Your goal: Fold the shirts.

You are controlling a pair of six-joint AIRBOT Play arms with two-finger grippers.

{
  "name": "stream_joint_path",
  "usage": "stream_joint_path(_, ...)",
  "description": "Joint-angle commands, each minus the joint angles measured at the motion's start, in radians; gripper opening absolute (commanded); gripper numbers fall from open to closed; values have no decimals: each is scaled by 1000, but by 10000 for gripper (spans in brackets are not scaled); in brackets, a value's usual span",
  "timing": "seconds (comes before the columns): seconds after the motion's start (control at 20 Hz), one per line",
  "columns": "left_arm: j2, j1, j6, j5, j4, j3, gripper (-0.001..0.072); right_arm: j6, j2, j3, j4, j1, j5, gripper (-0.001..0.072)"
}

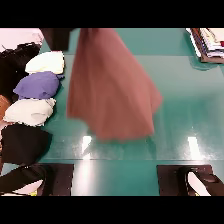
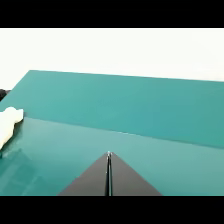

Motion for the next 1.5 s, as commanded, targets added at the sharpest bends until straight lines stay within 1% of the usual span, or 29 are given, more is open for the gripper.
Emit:
stream_joint_path(0.0, -94, -28, -9, -76, 9, -6, 23, 0, 13, 0, 9, 1, 30, 15)
stream_joint_path(0.05, -151, -28, -26, -79, 9, -6, 24, 0, 13, 0, 9, 1, 47, 16)
stream_joint_path(0.1, -218, -28, -44, -77, 10, -6, 125, 0, 13, 0, 9, 1, 66, 16)
stream_joint_path(0.15, -286, -28, -76, -77, 11, -6, 454, 0, 13, 0, 9, 1, 82, 16)
stream_joint_path(0.2, -346, -24, -116, -75, 14, -6, 654, 0, 13, 0, 9, 0, 98, 16)
stream_joint_path(0.3, -436, -7, -191, -84, 67, -6, 652, 0, 13, 0, 8, 1, 122, 16)
stream_joint_path(0.4, -449, 53, -261, -131, 122, -10, 652, 0, 13, 0, 8, 0, 125, 16)
stream_joint_path(0.45, -440, 98, -289, -172, 126, -11, 601, 0, 13, 0, 5, 0, 124, 16)
stream_joint_path(0.5, -422, 153, -317, -222, 125, -23, 533, 0, 12, 0, -1, 0, 124, 16)
stream_joint_path(0.6, -357, 249, -351, -283, 125, -116, 530, 0, 12, 0, -1, 0, 122, 16)
stream_joint_path(0.7, -254, 314, -362, -274, 125, -306, 530, 0, 8, 0, 0, 0, 120, 16)
stream_joint_path(0.8, -114, 334, -397, -212, 137, -560, 530, 0, -3, 0, -1, 0, 122, 16)
stream_joint_path(0.85, -27, 333, -439, -168, 146, -708, 531, 0, -12, 0, 2, 1, 122, 16)
stream_joint_path(0.95, 145, 333, -517, -94, 105, -991, 531, 0, -32, 0, 1, 0, 130, 16)
stream_joint_path(1.05, 313, 333, -588, -53, 56, -1241, 531, 0, -54, 0, 10, 2, 132, 15)
stream_joint_path(1.1, 383, 333, -617, -41, 24, -1340, 531, 0, -61, 0, 10, 2, 131, 16)
stream_joint_path(1.15, 449, 333, -625, -21, -29, -1432, 531, 0, -69, 0, 10, 2, 131, 16)
stream_joint_path(1.25, 538, 333, -628, 20, -134, -1561, 531, 0, -81, 0, 10, 2, 131, 16)
stream_joint_path(1.3, 558, 333, -639, 27, -157, -1603, 530, 0, -84, 0, 10, 2, 131, 16)
stream_joint_path(1.45, 562, 333, -647, 27, -159, -1672, 530, 0, -81, 0, 9, 3, 131, 15)
